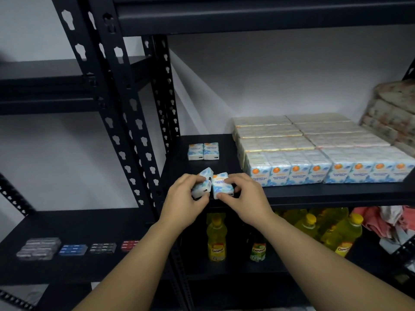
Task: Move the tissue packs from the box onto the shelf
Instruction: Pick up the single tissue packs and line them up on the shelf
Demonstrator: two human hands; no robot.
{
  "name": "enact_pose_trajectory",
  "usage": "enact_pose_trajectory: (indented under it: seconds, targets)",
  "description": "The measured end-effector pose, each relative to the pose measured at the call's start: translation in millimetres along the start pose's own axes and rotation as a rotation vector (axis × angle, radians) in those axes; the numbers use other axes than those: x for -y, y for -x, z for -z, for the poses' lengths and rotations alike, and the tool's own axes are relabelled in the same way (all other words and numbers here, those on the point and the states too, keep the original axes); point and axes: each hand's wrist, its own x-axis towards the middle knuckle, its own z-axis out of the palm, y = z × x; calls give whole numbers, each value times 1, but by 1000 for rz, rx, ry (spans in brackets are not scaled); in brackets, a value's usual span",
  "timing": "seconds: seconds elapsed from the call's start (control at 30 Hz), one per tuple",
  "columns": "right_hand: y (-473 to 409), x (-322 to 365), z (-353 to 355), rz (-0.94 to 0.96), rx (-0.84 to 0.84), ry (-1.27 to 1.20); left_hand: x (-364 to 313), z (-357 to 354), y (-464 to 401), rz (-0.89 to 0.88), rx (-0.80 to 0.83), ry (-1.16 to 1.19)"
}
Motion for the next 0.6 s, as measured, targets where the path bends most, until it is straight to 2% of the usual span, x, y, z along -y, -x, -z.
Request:
enact_pose_trajectory:
  seconds: [0.27,0.6]
  targets:
    - [1,-1,-7,58,-5,69,10,0,-1,-45,14,-128]
    - [3,2,-14,57,-33,112,20,-3,5,-13,-2,-115]
